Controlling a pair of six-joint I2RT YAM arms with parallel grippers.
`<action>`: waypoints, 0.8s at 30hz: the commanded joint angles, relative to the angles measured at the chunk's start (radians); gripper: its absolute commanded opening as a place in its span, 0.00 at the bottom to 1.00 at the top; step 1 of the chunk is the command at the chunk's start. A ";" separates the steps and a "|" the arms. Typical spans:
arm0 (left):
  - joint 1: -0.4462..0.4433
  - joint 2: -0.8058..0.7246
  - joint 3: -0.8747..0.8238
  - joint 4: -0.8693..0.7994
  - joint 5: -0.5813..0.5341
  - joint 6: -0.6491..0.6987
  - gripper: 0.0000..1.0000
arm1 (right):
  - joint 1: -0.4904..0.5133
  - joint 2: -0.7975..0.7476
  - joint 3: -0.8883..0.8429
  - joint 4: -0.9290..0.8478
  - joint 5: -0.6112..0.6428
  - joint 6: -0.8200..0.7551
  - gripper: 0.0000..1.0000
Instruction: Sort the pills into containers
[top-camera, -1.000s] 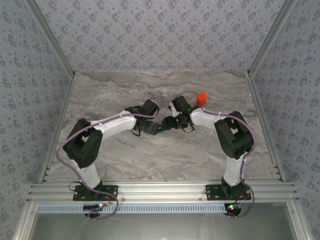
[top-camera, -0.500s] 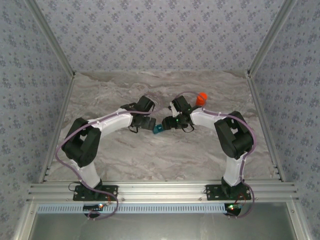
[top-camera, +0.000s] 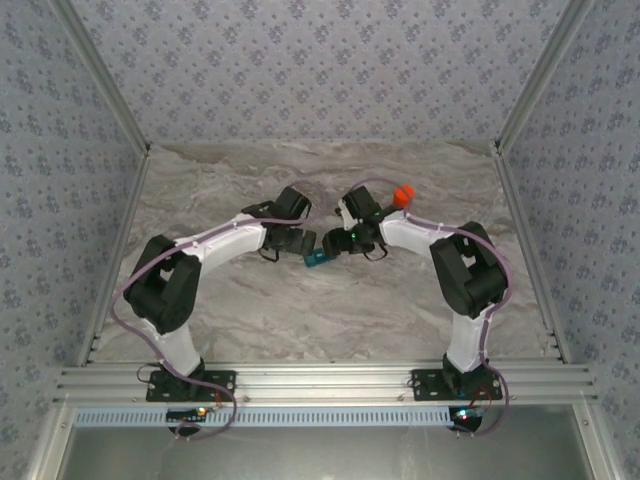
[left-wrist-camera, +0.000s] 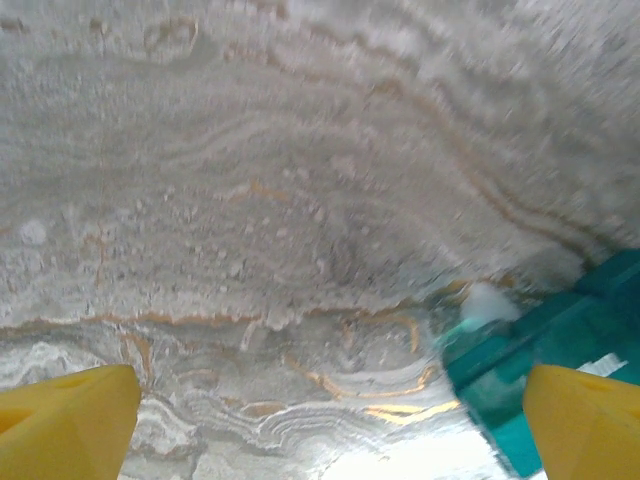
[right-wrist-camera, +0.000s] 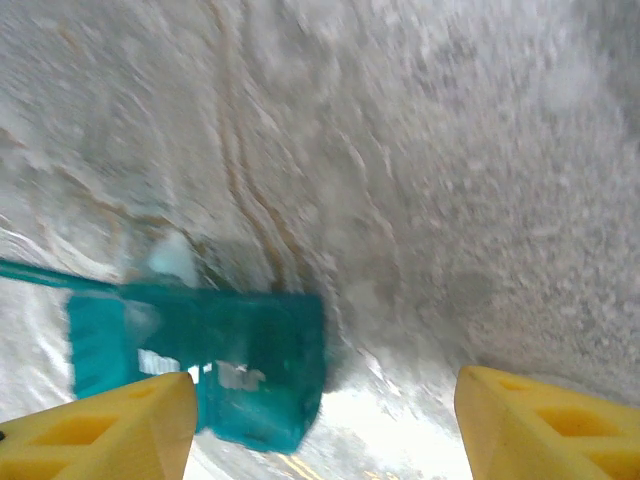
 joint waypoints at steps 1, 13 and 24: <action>0.004 -0.060 0.057 -0.022 0.027 -0.007 0.98 | -0.017 -0.053 0.085 -0.080 -0.029 0.005 0.72; 0.076 -0.252 0.013 0.015 0.119 -0.088 0.98 | -0.222 -0.182 0.346 -0.345 0.072 -0.014 0.77; 0.135 -0.348 -0.038 0.057 0.145 -0.144 0.98 | -0.338 -0.101 0.447 -0.450 0.226 -0.028 0.81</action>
